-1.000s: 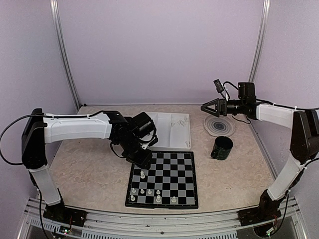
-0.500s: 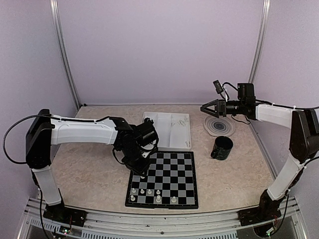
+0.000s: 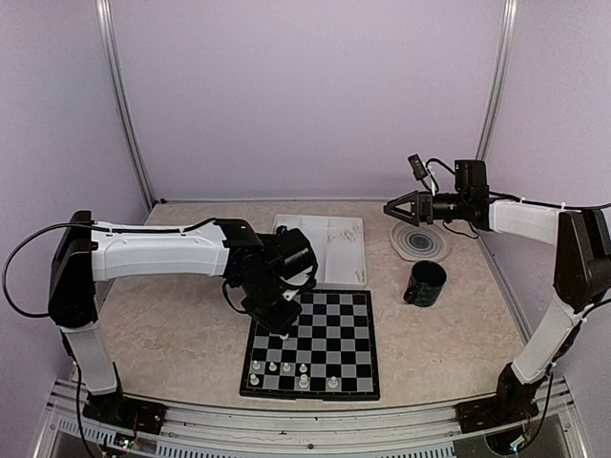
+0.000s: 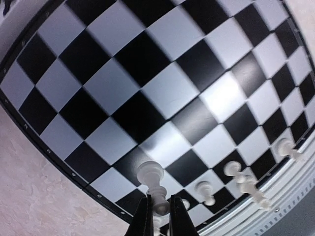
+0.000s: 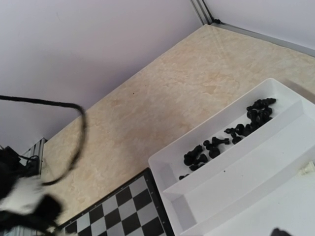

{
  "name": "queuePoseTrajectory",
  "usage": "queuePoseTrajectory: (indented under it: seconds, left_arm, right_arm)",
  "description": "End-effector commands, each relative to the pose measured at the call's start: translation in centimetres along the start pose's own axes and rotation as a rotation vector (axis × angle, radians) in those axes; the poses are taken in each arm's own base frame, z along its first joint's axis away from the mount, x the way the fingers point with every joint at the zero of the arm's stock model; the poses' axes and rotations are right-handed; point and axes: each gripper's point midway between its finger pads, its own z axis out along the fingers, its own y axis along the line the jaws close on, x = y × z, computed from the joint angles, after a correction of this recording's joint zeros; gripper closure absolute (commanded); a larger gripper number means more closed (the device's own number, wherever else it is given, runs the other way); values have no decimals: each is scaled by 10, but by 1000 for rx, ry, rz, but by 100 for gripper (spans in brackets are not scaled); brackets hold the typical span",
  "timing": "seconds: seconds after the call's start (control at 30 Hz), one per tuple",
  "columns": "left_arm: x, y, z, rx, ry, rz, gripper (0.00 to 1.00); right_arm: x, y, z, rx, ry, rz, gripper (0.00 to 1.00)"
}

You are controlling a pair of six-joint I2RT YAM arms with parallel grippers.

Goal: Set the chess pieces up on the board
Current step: Pick up the king from the chessboard, then place the king at e1.

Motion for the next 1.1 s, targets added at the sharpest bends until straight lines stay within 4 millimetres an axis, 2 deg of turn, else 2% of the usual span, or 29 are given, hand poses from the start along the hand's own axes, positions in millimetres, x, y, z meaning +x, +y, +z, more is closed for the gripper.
queuePoseTrajectory:
  seconds: [0.0, 0.07, 0.2, 0.33, 0.53, 1.07]
  left_arm:
    - [-22, -47, -30, 39, -89, 100, 95]
    - [-21, -63, -31, 63, -86, 139, 95]
    - [-6, -92, -22, 113, -39, 225, 95]
    - [7, -110, -14, 152, 10, 282, 96]
    - [16, -117, 0, 158, 57, 312, 97]
    - [30, -128, 17, 185, 110, 356, 97]
  right_arm:
    - [5, -3, -1, -8, 1, 4, 1]
    - [6, -3, -1, -7, 2, 3, 1]
    - [6, -4, -1, -4, 4, 2, 1]
    - [6, -3, -1, -3, 3, -3, 1]
    - [7, -4, -1, 0, 5, -2, 1]
    - [10, -7, 1, 1, 10, 4, 1]
